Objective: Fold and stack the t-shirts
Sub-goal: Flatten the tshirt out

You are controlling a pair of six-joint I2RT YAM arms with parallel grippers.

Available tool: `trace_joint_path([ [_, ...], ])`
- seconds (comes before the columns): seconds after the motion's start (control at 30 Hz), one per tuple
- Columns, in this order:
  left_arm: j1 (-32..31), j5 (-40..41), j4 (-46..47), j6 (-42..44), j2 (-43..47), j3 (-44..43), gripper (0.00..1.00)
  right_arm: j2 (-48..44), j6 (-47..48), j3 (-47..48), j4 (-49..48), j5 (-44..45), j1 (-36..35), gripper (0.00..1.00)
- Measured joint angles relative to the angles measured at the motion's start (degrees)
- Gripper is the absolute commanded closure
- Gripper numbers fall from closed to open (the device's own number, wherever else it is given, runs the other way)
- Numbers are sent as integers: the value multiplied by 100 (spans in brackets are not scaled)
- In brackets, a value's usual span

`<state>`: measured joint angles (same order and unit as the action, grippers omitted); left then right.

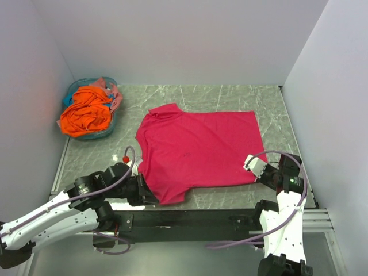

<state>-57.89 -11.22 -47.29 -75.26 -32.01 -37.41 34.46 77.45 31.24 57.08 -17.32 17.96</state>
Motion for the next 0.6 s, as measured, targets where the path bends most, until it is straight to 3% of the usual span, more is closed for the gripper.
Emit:
trace_joint_path([
  [0.03, 0, -96, 15, 61, 13, -11, 53, -15, 4, -17, 20, 35, 4, 69],
  [0.07, -2, -173, 28, 157, 15, -46, 42, -20, 4, -22, 61, 42, 9, 63],
  [0.13, -7, -197, -55, 356, -61, -269, 26, -7, -7, -17, 98, 9, 9, 51],
  [0.23, -11, 221, -13, 804, -422, -872, 13, 249, -249, 175, 118, -225, 9, 46],
  [0.37, 308, 1237, 378, 1674, -1394, -1679, 12, 1202, -922, 931, -138, -973, 9, 46],
  [0.5, 2192, 844, 1985, 2481, -2583, -1657, 20, 2614, -1982, 1805, -656, -1705, -13, 49],
  [0.6, 3630, 264, 2903, 2793, -4291, -2098, 28, 3952, -2933, 2610, -1163, -1945, -111, 53],
])
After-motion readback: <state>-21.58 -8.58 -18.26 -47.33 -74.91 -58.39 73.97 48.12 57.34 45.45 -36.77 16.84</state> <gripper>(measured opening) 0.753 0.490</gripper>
